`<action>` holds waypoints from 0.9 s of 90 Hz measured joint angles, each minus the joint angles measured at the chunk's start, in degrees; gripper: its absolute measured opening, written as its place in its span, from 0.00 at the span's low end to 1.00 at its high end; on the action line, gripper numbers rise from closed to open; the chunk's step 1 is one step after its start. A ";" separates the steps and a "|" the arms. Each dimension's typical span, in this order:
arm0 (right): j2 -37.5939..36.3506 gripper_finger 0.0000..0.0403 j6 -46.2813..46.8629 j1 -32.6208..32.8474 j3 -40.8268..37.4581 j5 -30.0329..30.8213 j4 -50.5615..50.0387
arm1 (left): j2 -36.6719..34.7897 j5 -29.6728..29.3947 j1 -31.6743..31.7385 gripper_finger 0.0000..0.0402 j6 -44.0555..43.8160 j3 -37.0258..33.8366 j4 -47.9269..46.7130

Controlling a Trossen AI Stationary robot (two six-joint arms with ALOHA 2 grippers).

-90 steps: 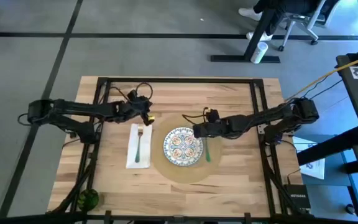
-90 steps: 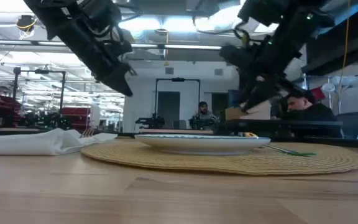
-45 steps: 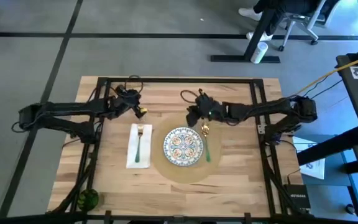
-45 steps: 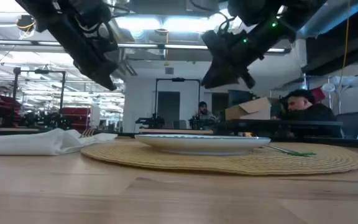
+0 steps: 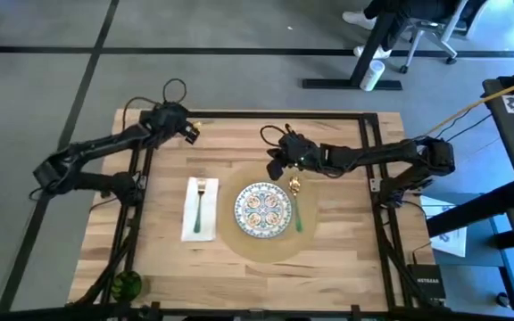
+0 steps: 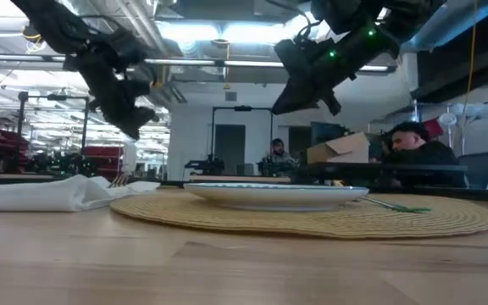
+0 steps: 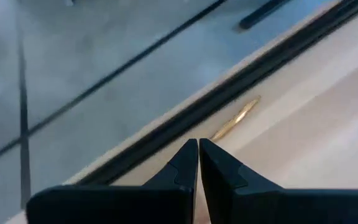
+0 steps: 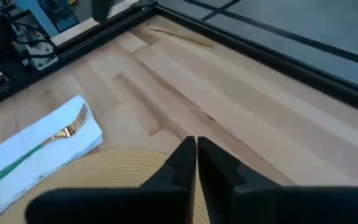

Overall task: Set table place
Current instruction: Put the green glass cup beside the brown placemat

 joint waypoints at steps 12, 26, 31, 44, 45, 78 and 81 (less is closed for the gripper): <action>0.00 0.00 0.07 0.04 0.00 0.00 0.55 | 4.23 0.57 2.61 0.00 0.49 0.00 2.03; 0.00 0.00 0.40 0.48 0.00 -0.01 2.28 | 10.37 1.90 4.95 0.00 -0.78 0.81 6.96; 0.00 0.00 0.28 0.84 0.00 -0.12 2.91 | 12.71 3.46 5.53 0.00 -1.15 1.95 7.07; 0.02 0.00 0.17 1.23 0.00 -0.82 3.21 | 17.26 3.67 5.22 0.00 -1.84 6.16 4.40; 0.02 0.00 0.17 1.24 0.00 -0.97 3.21 | 17.43 3.66 5.16 0.00 -2.17 6.50 4.16; 0.02 0.00 0.13 1.18 0.00 -1.49 3.41 | 18.01 6.90 0.73 0.00 -6.33 13.11 1.32; 0.02 0.00 0.13 1.18 0.00 -1.49 3.42 | 18.01 7.28 -0.02 0.00 -6.89 13.45 1.34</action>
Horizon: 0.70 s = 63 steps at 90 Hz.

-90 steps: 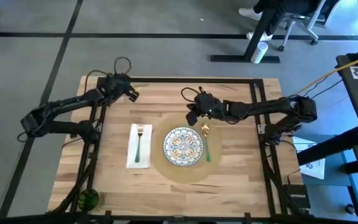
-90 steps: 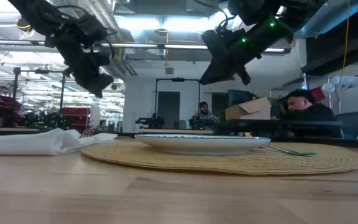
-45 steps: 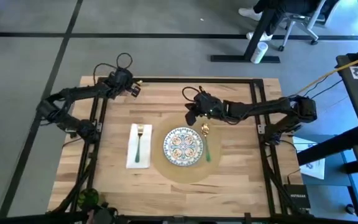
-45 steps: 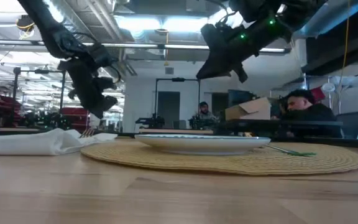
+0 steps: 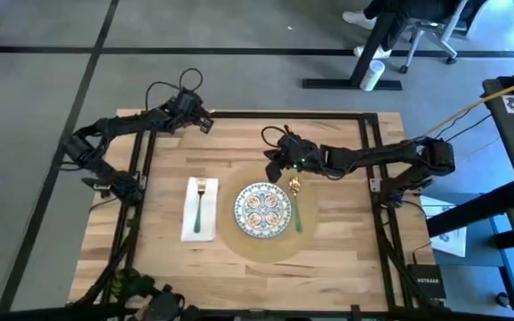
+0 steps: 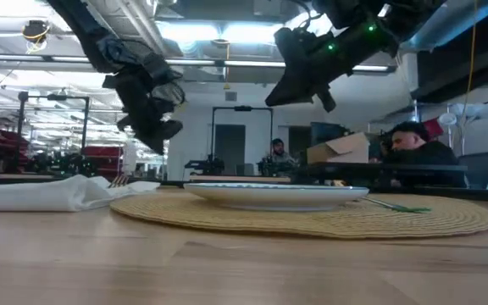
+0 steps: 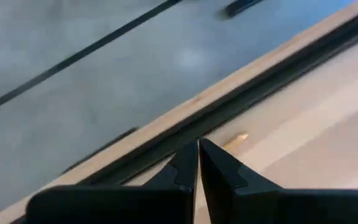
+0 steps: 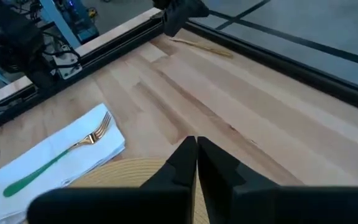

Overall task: Set table place
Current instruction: Put the green glass cup beside the brown placemat

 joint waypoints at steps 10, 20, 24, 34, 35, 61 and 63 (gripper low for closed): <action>0.00 0.00 0.00 0.00 0.00 0.00 0.01 | 0.00 0.07 -2.27 0.00 -1.35 0.76 0.20; 0.00 0.00 -0.01 0.00 0.00 -0.16 -0.01 | 0.00 -0.37 -3.56 0.00 -1.54 0.79 -0.54; 0.00 0.00 -0.02 0.00 0.00 -0.49 -0.01 | 0.00 -0.40 -3.56 0.00 -1.84 0.80 -1.81; 0.00 0.00 -0.15 0.00 0.00 -1.60 -0.12 | 0.00 -0.71 -3.73 0.00 -2.42 0.80 -6.57; 0.00 0.00 -0.18 0.00 0.00 -1.70 -0.15 | 0.00 -0.76 -3.80 0.00 -2.29 0.80 -7.02; 0.00 0.00 -1.12 0.00 0.00 -2.99 -0.36 | 0.00 -0.90 -7.85 0.00 1.32 0.80 -11.75; 0.00 0.00 -1.14 0.00 0.00 -2.99 -0.36 | 0.00 -1.05 -8.12 0.00 1.41 0.80 -11.55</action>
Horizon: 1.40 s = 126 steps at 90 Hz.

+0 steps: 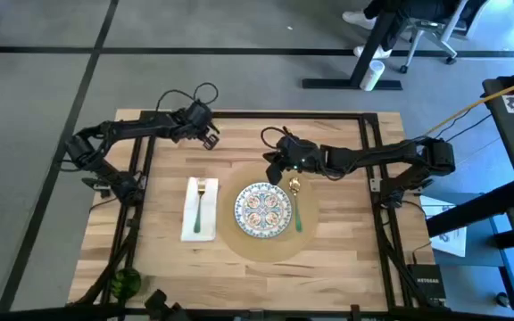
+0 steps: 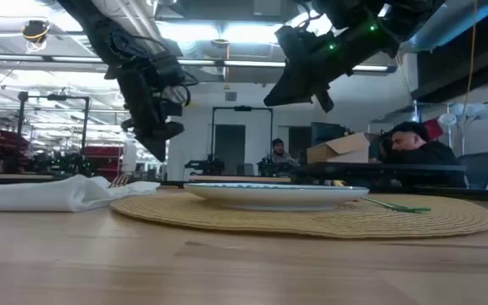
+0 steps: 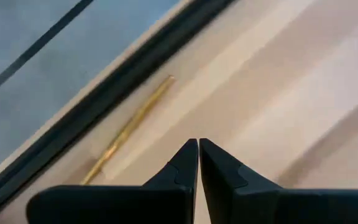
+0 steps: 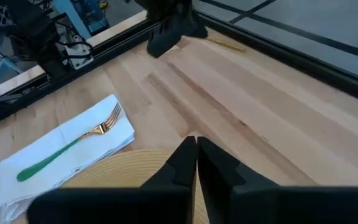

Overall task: Set table place
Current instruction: Put the green glass cup beside the brown placemat

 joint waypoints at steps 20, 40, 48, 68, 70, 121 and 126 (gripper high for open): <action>0.00 0.00 0.00 0.00 0.00 0.00 0.02 | 0.71 -6.82 3.22 0.00 1.65 0.02 0.99; 0.00 0.00 0.02 0.00 0.00 0.00 0.08 | 4.78 -4.16 9.18 0.00 -4.86 0.00 0.95; 0.00 0.00 0.02 0.00 0.00 0.00 0.08 | 6.44 -5.66 9.60 0.00 -5.60 0.00 0.89; 0.00 0.00 0.02 0.00 0.00 0.00 0.19 | 7.06 -8.38 9.50 0.00 -6.46 0.00 0.93; 0.00 0.00 0.02 0.00 0.00 0.00 0.17 | 7.02 -8.38 9.50 0.00 -6.67 0.00 0.91; 0.01 0.00 -0.35 0.00 0.00 0.00 -0.09 | 0.73 -8.19 0.20 0.00 -3.70 4.37 -13.74; 0.01 0.00 -0.35 0.00 0.00 -0.07 -0.43 | -1.92 -7.65 -2.06 0.00 -2.57 5.07 -18.02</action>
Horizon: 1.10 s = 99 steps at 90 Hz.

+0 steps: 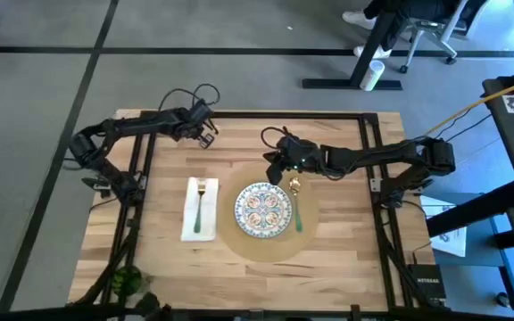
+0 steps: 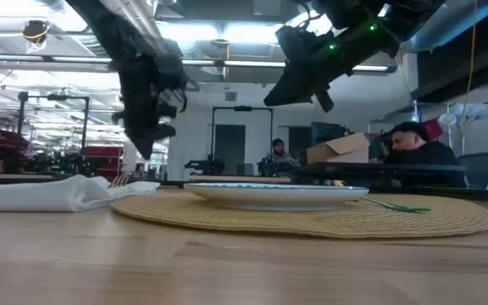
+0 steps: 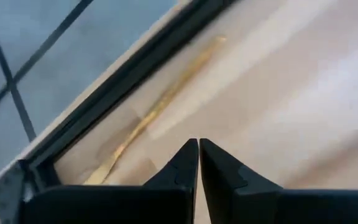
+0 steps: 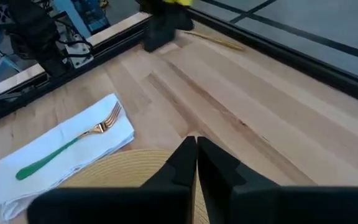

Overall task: Set table place
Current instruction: Put the green glass cup beside the brown placemat

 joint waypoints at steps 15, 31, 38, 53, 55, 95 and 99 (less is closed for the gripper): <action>0.01 0.00 -0.18 0.00 -0.04 -1.44 -1.03 | -9.76 2.51 -6.83 0.00 -1.54 1.47 -14.13; 0.01 0.00 -1.09 0.00 -0.03 -1.44 -0.80 | -21.75 4.99 -15.08 0.00 -8.12 1.59 -27.79; 0.01 0.00 -1.44 0.00 -0.04 -1.44 -0.67 | -26.43 6.02 -18.62 0.00 -12.30 1.59 -32.33; 0.01 0.00 -1.44 0.00 -0.04 -1.44 -0.48 | -34.21 8.89 -27.15 0.00 -20.11 1.59 -37.51; 0.01 0.00 -1.44 0.00 -0.04 -1.44 -0.47 | -34.86 9.34 -28.37 0.00 -20.79 1.59 -37.81; 0.01 0.00 -1.66 1.27 -0.04 -2.86 -0.73 | -36.41 21.13 -54.86 0.00 -30.74 -0.97 -41.49; 0.01 0.00 -1.75 1.67 -0.04 -2.86 -0.73 | -35.96 22.01 -57.65 0.00 -32.37 -1.52 -41.40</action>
